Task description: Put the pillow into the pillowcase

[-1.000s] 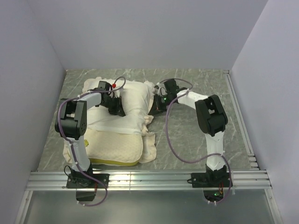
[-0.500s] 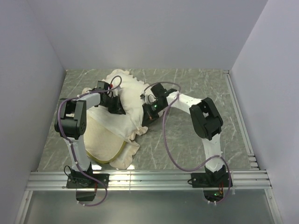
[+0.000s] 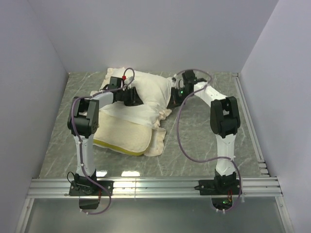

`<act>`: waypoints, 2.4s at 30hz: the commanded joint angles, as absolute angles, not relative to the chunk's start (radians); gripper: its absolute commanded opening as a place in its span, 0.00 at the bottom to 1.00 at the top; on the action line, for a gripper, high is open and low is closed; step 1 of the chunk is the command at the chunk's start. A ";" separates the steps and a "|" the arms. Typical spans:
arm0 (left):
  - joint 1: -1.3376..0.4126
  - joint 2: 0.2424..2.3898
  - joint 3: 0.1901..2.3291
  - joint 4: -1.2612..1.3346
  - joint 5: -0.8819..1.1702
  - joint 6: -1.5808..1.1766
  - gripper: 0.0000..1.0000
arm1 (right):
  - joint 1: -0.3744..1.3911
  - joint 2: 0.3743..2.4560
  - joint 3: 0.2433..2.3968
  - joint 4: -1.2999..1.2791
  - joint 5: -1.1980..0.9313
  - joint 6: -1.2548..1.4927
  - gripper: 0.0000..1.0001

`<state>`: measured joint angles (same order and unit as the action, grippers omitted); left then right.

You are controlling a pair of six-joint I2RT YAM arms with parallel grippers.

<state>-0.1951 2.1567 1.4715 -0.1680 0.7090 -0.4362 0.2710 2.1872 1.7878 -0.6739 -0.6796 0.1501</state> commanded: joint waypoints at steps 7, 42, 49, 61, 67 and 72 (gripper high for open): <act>-0.199 1.724 1.376 -0.509 0.639 0.247 0.59 | 0.291 2.158 1.630 -0.675 -0.638 0.110 0.00; -0.339 2.000 1.151 -0.011 0.531 -0.432 0.00 | 0.160 1.872 1.455 -0.733 -0.621 0.043 0.57; -0.342 2.022 1.161 0.014 0.560 -0.480 0.00 | 0.253 1.850 1.295 -0.482 -0.532 0.078 0.71; -0.256 1.944 1.117 0.061 0.598 -0.587 0.00 | 0.344 1.854 1.200 -0.474 -0.578 0.078 0.00; -0.235 1.861 1.114 0.093 0.615 -0.595 0.00 | 0.379 1.652 1.094 -0.595 -0.736 0.028 0.00; -0.239 1.760 1.105 0.005 0.701 -0.372 0.18 | 0.377 1.657 1.111 -0.710 -0.808 -0.031 0.00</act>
<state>-0.2668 1.8507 1.0988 -0.0292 0.7437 -0.5434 0.3733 1.6695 1.1122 -0.5201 -0.6865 0.0196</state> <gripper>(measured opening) 0.110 0.023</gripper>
